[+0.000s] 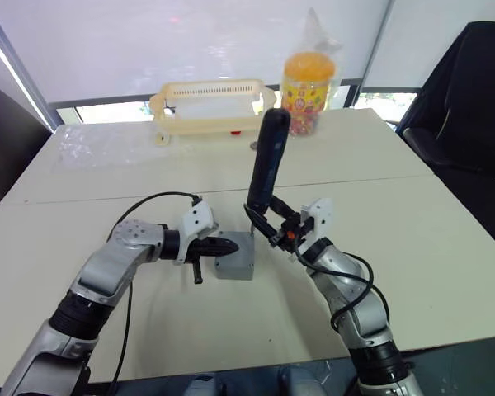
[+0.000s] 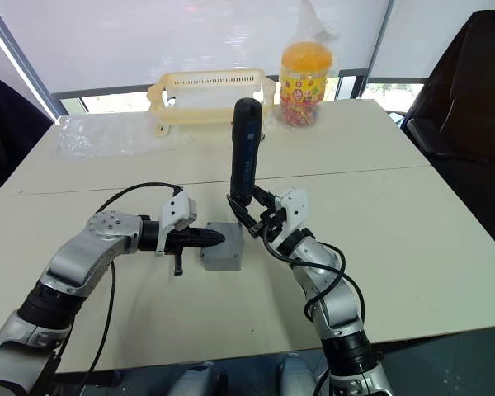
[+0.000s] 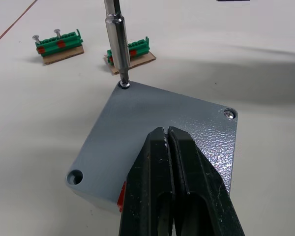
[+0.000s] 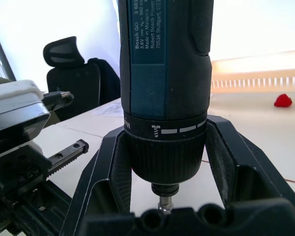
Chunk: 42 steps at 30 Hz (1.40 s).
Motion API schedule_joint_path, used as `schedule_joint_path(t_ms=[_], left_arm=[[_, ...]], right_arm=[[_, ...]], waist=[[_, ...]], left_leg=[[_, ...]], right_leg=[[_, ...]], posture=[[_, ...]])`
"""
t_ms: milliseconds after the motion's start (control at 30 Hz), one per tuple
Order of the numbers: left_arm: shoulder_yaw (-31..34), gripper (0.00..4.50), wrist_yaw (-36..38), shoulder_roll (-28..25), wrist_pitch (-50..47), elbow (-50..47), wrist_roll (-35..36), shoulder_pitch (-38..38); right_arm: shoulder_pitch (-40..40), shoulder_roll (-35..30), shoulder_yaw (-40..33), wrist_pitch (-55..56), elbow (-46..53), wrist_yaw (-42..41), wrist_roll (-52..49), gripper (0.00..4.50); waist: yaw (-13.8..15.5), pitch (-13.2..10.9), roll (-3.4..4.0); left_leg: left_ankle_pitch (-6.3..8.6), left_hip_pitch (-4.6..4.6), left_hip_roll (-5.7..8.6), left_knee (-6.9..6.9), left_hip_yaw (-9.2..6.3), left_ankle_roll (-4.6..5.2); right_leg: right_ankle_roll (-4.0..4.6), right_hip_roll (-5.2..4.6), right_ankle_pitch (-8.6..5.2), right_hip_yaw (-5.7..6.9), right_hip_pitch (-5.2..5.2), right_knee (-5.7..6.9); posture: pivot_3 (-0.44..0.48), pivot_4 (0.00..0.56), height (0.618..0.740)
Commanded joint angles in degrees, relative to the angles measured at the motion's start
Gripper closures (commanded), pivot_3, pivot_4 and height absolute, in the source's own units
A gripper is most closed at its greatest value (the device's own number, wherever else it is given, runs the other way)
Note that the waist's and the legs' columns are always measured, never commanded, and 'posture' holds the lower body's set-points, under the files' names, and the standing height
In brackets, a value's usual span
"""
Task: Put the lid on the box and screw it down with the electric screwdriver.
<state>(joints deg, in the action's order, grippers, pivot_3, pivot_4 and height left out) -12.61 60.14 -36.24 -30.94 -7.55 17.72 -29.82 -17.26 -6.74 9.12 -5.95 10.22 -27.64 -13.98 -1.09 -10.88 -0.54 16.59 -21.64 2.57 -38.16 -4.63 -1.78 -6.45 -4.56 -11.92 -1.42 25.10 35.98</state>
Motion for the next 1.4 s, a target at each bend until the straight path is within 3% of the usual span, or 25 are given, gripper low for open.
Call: schedule_joint_path(t_ms=[33, 900, 1400], left_arm=[[-0.01, 4.46, 0.07, -0.39, 0.03, -0.91, -0.40, 0.46], [-1.56, 4.46, 0.36, -1.53, 1.04, -1.18, -3.13, 2.56], [-1.87, 4.46, -0.08, -0.55, 1.61, -0.63, -3.56, 2.83]], right_arm=[[-1.48, 0.85, 1.33, 2.71, -1.50, 0.00, 1.81, 2.73], [1.44, -2.45, 2.64, 2.55, -5.31, -1.58, 5.17, 2.73], [-3.31, -4.16, 1.25, -11.71, -0.13, -1.37, 1.72, 2.73]], waist=[[-0.02, 0.00, 0.00], [-0.04, 0.34, -0.05], [0.14, 0.58, -0.03]], left_leg=[[0.00, 0.17, 0.00, 0.04, 0.01, 0.01], [0.02, 0.68, -0.07, 0.08, -0.05, 0.02], [0.04, 0.80, -0.17, 0.10, -0.06, 0.07]], right_leg=[[0.03, 0.00, -0.02, 0.00, -0.16, -0.04], [0.07, 0.03, -0.07, 0.02, -0.68, -0.08], [0.11, 0.03, -0.12, 0.02, -0.80, -0.09]], posture=[[0.000, 0.150, 0.740], [0.000, 0.150, 0.740], [0.000, 0.150, 0.740]])
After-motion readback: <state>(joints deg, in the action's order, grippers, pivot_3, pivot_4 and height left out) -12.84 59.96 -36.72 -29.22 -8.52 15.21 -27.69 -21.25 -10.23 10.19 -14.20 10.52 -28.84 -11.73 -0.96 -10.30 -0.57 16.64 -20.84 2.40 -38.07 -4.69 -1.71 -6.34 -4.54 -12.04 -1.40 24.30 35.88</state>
